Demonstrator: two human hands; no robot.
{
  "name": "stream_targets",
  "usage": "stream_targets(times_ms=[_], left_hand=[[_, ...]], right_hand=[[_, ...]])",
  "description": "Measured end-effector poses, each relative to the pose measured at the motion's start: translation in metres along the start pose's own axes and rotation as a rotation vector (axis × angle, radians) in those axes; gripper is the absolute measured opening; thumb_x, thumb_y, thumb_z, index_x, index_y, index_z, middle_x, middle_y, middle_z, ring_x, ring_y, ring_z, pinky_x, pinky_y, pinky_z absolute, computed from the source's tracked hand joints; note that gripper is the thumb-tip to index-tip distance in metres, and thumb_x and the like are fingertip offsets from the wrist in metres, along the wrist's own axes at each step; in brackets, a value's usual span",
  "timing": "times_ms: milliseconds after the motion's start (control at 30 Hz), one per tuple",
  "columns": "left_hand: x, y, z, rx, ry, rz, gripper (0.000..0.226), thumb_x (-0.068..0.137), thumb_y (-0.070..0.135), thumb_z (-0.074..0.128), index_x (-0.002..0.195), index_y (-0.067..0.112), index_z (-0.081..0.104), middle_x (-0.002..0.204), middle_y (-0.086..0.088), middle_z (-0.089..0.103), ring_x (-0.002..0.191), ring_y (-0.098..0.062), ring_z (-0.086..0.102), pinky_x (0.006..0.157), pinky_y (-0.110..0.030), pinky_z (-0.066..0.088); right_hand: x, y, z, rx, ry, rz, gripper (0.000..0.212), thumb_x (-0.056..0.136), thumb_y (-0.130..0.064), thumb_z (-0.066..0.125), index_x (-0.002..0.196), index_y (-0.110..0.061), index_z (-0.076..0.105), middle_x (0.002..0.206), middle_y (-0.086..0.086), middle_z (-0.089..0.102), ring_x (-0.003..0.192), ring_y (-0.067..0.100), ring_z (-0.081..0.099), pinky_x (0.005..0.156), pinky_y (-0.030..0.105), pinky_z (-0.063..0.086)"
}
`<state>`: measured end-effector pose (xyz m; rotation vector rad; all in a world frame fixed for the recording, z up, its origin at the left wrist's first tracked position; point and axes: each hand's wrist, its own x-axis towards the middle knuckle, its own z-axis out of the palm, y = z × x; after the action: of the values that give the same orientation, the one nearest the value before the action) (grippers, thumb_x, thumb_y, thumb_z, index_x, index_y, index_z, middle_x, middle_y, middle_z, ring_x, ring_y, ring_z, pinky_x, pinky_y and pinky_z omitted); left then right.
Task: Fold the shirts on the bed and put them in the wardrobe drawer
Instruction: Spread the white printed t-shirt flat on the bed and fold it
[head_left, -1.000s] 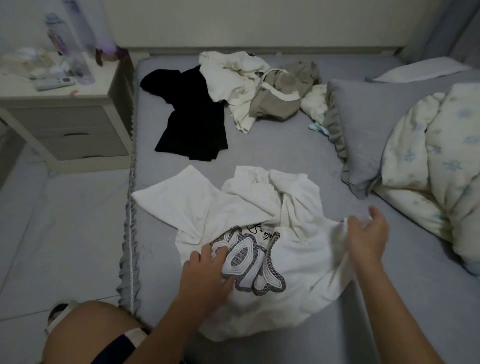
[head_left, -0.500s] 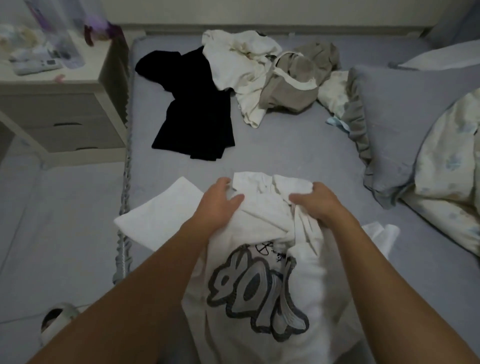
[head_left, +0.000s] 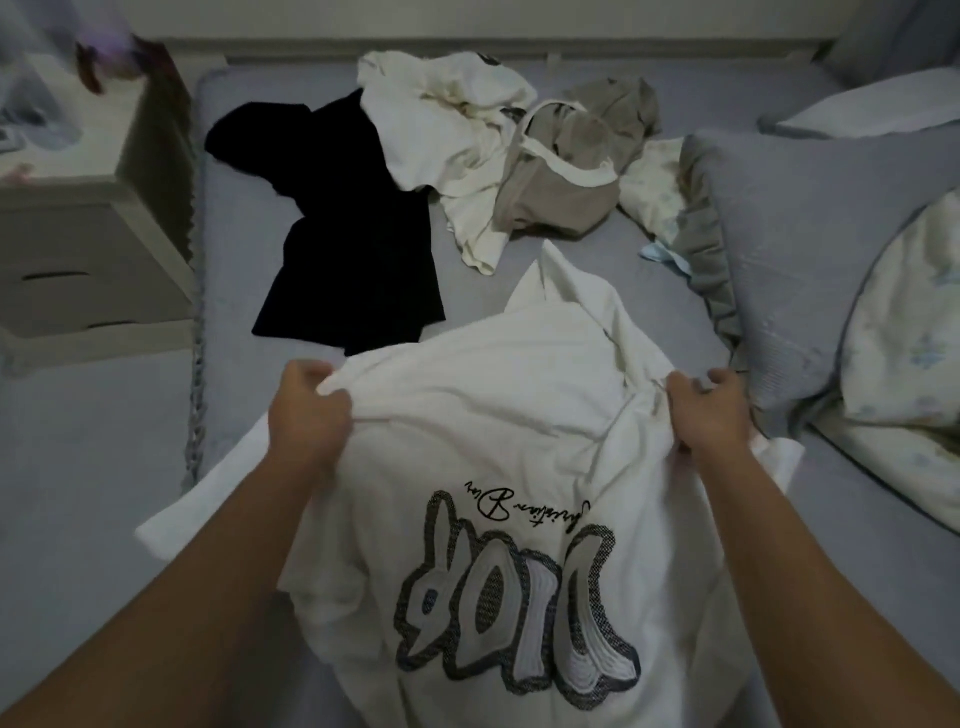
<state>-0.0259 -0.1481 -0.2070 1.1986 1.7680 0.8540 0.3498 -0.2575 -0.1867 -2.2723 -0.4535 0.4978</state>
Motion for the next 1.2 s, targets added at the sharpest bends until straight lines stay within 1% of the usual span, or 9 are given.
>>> stream_targets(times_ms=[133,233,333,500,633,767,900,1000,1200], left_hand=[[-0.005,-0.036,-0.019,-0.193,-0.080,-0.243,0.042,0.074,0.047,0.062,0.109,0.025,0.062,0.111,-0.011,0.065,0.090,-0.030,0.065,0.071,-0.045,0.056],[-0.021,-0.044,-0.034,0.024,-0.139,0.050,0.055,0.076,0.065,0.052,0.125,0.040,0.050,0.124,0.003,0.061,0.101,-0.015,0.063,0.079,-0.040,0.054],[-0.036,-0.077,-0.052,0.519,-0.185,0.180,0.080,0.085,0.077,0.032,0.151,0.033,0.023,0.157,0.000,0.033,0.141,-0.025,0.033,0.113,-0.056,0.028],[-0.066,-0.139,-0.092,0.979,-0.280,0.034,0.094,0.079,0.085,0.021,0.153,0.036,-0.011,0.163,0.005,-0.017,0.150,-0.029,-0.010,0.116,-0.060,0.004],[-0.090,-0.125,-0.103,1.073,-0.139,-0.039,0.083,0.092,0.063,0.037,0.155,0.023,-0.001,0.163,-0.012,-0.007,0.148,-0.039,-0.004,0.115,-0.063,0.007],[-0.157,-0.083,-0.064,0.736,-0.189,0.696,0.072,0.069,0.011,0.061,0.139,-0.001,0.049,0.146,-0.034,0.037,0.131,-0.051,0.040,0.109,-0.058,0.034],[-0.238,-0.103,-0.053,0.881,-0.627,0.762,0.088,0.073,0.047,0.061,0.153,0.023,0.031,0.161,-0.013,0.014,0.147,-0.042,0.015,0.116,-0.057,0.016],[-0.262,-0.130,-0.059,0.936,-0.656,0.701,0.108,0.066,0.069,0.057,0.153,0.036,0.004,0.161,-0.004,-0.009,0.150,-0.034,-0.005,0.117,-0.054,0.004],[-0.298,-0.112,-0.039,1.035,-0.561,0.687,0.122,0.041,0.083,0.060,0.149,0.030,0.039,0.155,-0.009,0.037,0.126,-0.034,0.052,0.091,-0.048,0.048]], right_hand=[[-0.029,0.006,-0.007,-0.205,0.093,-0.315,0.072,0.083,-0.047,0.063,0.142,-0.011,0.043,0.145,0.014,0.045,0.133,0.032,0.043,0.110,0.045,0.033],[-0.078,0.027,0.000,-0.349,0.030,-0.609,0.078,0.082,-0.058,0.054,0.146,-0.018,0.035,0.154,0.011,0.032,0.142,0.028,0.028,0.115,0.049,0.022],[-0.114,0.070,0.002,-0.329,-0.171,-0.503,0.074,0.090,-0.058,0.036,0.150,-0.016,0.022,0.158,0.009,0.028,0.145,0.027,0.024,0.120,0.052,0.012],[-0.100,0.131,-0.032,-0.732,-0.078,-0.459,0.069,0.100,-0.047,0.035,0.154,-0.009,0.017,0.162,0.015,0.015,0.150,0.030,0.010,0.120,0.052,0.006],[-0.085,0.148,-0.082,-0.764,0.018,-0.318,0.072,0.097,-0.044,0.043,0.152,-0.005,0.019,0.161,0.019,0.017,0.149,0.033,0.013,0.119,0.057,0.010],[-0.128,0.182,-0.101,-0.623,0.098,-0.009,0.091,0.085,-0.063,0.042,0.153,-0.011,0.011,0.161,0.024,0.008,0.149,0.037,0.006,0.117,0.059,0.002],[-0.175,0.191,-0.082,-0.506,0.131,0.047,0.088,0.088,-0.053,0.060,0.151,-0.002,0.024,0.157,0.034,0.009,0.147,0.043,0.008,0.118,0.053,0.006],[-0.165,0.182,-0.081,-0.406,0.151,-0.172,0.066,0.088,-0.026,0.068,0.142,0.004,0.043,0.151,0.032,0.032,0.141,0.043,0.029,0.115,0.049,0.022],[-0.147,0.189,-0.118,-0.107,0.121,-0.194,0.050,0.082,-0.021,0.071,0.128,-0.008,0.058,0.121,0.020,0.061,0.113,0.035,0.057,0.097,0.042,0.044]])
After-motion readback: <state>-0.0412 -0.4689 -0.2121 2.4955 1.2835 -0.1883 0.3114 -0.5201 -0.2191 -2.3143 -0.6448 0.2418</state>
